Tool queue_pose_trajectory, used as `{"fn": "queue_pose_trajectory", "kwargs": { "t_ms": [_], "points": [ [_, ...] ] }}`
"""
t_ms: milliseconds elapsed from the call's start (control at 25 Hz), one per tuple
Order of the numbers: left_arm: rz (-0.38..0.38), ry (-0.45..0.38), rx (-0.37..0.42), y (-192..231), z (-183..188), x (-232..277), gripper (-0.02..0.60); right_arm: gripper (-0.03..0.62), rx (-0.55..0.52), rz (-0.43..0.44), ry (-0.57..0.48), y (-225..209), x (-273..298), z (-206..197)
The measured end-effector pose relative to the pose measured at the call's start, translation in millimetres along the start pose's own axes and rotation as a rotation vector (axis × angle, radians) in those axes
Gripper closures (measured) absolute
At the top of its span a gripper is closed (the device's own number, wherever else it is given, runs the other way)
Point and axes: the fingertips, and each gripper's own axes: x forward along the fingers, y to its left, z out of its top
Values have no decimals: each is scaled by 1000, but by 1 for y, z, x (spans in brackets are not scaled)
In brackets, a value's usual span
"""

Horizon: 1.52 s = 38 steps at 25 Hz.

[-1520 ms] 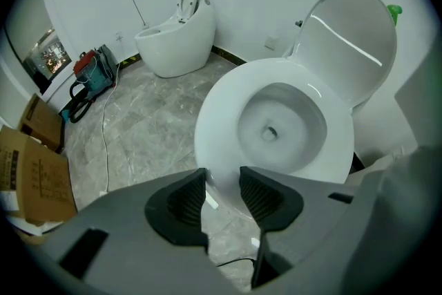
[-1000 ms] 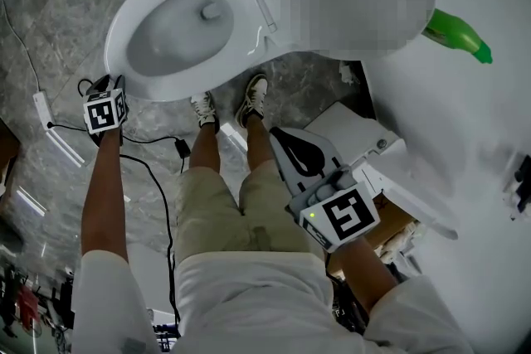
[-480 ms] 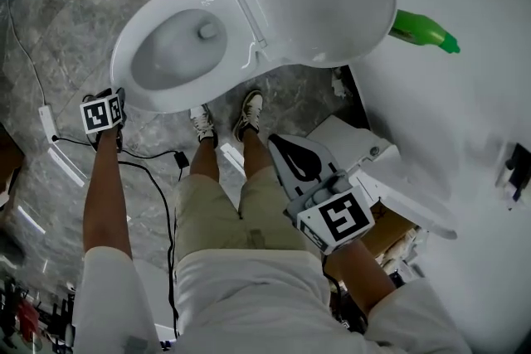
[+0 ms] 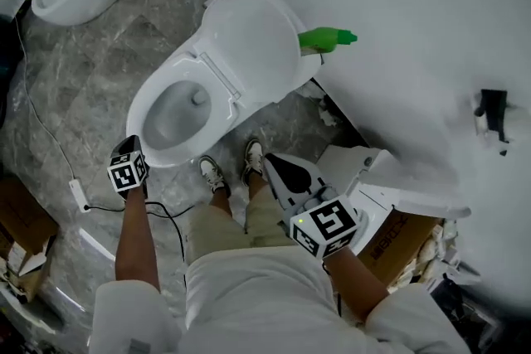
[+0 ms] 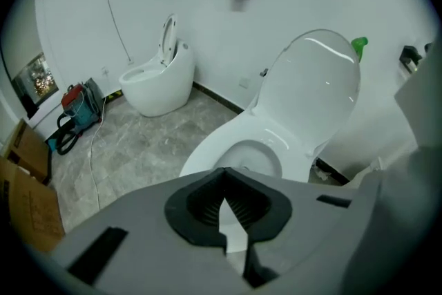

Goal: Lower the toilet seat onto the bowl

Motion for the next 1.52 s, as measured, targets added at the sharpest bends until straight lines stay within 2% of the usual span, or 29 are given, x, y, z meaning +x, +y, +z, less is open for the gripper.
{"fn": "queue_pose_trajectory", "kwargs": {
  "t_ms": [80, 200, 360, 560, 760, 840, 1080, 1320, 1520],
  "points": [
    [-30, -52, 39, -17, 29, -18, 575, 595, 36, -25, -35, -3, -16, 13],
    [-77, -124, 93, -46, 62, -52, 575, 595, 16, -42, -78, -1, -40, 30],
    [-147, -258, 108, -83, 110, -98, 575, 596, 25, -52, -152, -8, -63, 49],
    [-168, -369, 113, -112, 163, -151, 575, 597, 44, -29, -257, -8, -85, 81],
    [-206, -497, 201, -156, 214, -206, 575, 595, -5, 1, -324, -14, -103, 107],
    [-199, -559, 222, -168, 237, -230, 575, 597, -35, 6, -340, -21, -110, 116],
    [-138, -736, 220, -183, 292, -307, 575, 597, -118, 23, -387, -48, -125, 151],
    [-65, -913, 226, -188, 315, -394, 575, 597, -161, 50, -452, -57, -128, 197],
    [-10, -1010, 238, -192, 322, -449, 575, 597, -170, 94, -465, -53, -124, 209]
  ]
}}
